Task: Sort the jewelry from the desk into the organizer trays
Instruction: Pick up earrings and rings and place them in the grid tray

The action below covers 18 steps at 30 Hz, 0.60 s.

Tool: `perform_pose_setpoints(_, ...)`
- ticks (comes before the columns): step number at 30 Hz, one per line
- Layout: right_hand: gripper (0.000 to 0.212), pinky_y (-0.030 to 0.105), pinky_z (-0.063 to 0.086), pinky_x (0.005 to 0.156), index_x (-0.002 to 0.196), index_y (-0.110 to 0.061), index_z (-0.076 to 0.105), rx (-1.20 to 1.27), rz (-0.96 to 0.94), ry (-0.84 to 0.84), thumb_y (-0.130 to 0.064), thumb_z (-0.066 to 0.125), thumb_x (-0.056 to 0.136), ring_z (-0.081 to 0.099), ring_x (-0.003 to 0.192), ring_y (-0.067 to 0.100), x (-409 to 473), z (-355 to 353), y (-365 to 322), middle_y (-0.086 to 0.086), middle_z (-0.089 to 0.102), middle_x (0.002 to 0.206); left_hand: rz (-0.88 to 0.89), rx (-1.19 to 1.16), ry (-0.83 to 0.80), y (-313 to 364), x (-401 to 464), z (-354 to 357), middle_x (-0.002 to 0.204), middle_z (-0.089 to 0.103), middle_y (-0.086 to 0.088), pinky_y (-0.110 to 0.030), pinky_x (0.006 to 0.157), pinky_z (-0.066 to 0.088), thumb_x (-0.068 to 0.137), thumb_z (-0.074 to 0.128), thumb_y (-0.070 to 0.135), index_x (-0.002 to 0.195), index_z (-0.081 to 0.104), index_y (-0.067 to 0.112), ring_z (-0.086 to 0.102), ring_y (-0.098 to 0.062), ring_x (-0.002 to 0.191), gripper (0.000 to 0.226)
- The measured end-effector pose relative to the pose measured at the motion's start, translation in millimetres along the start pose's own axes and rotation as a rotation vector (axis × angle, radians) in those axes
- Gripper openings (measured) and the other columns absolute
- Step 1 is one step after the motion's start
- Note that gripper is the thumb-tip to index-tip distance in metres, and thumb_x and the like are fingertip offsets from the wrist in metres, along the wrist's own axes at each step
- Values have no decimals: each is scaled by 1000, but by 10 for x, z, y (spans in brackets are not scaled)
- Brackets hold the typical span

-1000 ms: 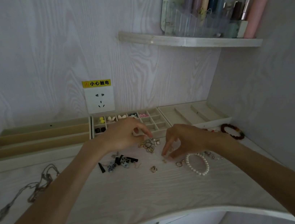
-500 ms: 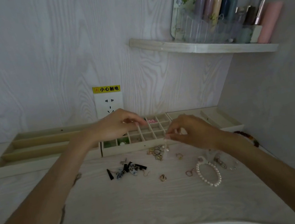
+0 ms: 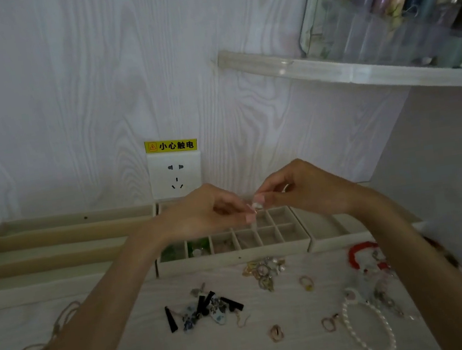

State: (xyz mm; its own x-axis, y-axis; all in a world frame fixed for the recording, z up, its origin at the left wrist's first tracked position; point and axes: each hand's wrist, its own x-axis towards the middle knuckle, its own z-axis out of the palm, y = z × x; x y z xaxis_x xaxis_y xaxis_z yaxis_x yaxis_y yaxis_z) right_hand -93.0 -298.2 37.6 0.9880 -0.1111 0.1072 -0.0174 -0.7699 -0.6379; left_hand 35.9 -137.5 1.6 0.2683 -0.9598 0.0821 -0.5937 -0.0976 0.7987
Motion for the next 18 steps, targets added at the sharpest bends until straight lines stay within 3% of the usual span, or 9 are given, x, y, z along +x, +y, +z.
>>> perform_pose_setpoints(4, 16, 9, 46, 71, 93, -18, 75, 6, 30, -46, -27, 65, 86, 65, 77, -1, 120, 47, 89, -7, 73, 84, -5, 41, -26, -87, 69, -21, 88, 73, 9, -9, 70, 46, 84, 68, 27, 97, 75, 19, 64, 4, 74, 17)
perform_pose_setpoints(8, 16, 10, 47, 72, 94, -16, 75, 48, 42, -59, -25, 65, 85, 66, 79, 0, 203, 106, 149, -7, 74, 85, -59, 96, 45, -204, 69, -136, 90, 73, 9, -8, 70, 46, 85, 67, 27, 98, 75, 21, 63, 4, 75, 16)
perform_pose_setpoints(12, 19, 10, 46, 71, 95, -15, 75, 68, 68, -85, -28, 65, 85, 65, 79, 0, 210, 123, 175, -5, 74, 86, -190, 340, 23, -242, 6, -242, 83, 66, 20, -21, 76, 46, 84, 67, 33, 92, 74, 31, 57, 2, 76, 10)
perform_pose_setpoints(18, 18, 20, 50, 76, 93, -17, 76, 23, 91, -104, -30, 65, 84, 67, 79, 8, 187, 118, 176, -5, 74, 84, -240, 509, -24, -139, 18, -127, 65, 50, 21, -22, 57, 36, 78, 69, 48, 91, 74, 35, 47, 1, 63, 18)
